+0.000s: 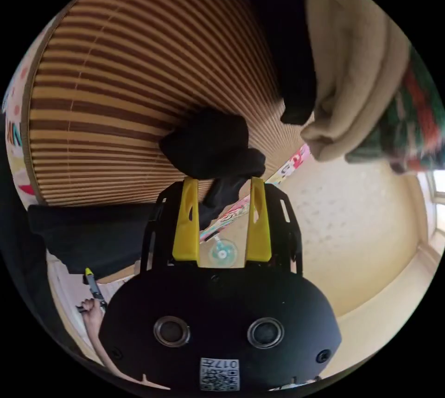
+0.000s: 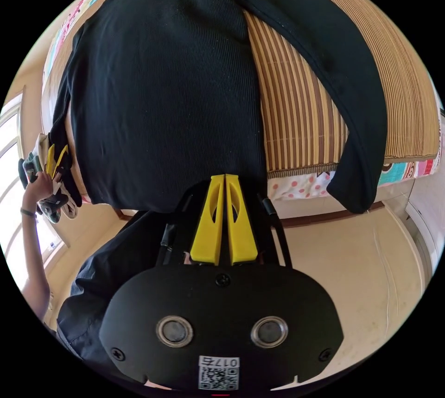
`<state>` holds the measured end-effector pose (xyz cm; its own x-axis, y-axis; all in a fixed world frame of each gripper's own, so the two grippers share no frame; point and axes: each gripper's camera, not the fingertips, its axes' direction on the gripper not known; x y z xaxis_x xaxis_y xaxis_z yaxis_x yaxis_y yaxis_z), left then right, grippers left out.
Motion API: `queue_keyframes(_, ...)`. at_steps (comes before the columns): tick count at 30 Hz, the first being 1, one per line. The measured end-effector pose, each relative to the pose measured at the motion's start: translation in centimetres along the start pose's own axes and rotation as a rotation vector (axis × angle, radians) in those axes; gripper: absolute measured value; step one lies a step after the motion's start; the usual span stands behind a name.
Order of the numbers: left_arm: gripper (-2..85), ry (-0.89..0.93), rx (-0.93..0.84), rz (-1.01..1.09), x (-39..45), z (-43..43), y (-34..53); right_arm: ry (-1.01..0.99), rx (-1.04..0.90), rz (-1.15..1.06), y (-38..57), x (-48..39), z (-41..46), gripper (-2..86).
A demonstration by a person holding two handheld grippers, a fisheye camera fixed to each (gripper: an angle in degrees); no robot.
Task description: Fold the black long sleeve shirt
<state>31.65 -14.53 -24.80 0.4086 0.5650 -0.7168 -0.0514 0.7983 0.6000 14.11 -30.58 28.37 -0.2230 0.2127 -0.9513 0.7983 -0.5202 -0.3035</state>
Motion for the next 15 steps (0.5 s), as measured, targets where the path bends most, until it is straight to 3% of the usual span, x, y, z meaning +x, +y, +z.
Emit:
queue_keyframes(3,12.1,0.015,0.052,-0.08,-0.7,-1.2,-1.4,0.028,-0.021,-0.02,1.6,-0.1,-0.2,0.2)
queue_keyframes(5,7.3,-0.039,0.055,-0.022,1.0,-1.9,-0.9,0.048,-0.029,-0.038,2.7,-0.1,-0.3,0.2)
queue_keyframes(7,4.8,-0.219,0.029,0.237,6.8,-2.7,1.6,0.069,-0.032,-0.058,3.7,-0.1,-0.3,0.2)
queue_keyframes(11,4.5,-0.245,0.002,0.675,16.2,-3.7,8.9,0.087,-0.025,-0.082,6.2,0.8,-0.2,0.2)
queue_keyframes(15,4.3,-0.392,0.023,1.353,24.2,-1.4,23.5,0.035,-0.006,-0.065,8.7,3.3,-0.2,0.4)
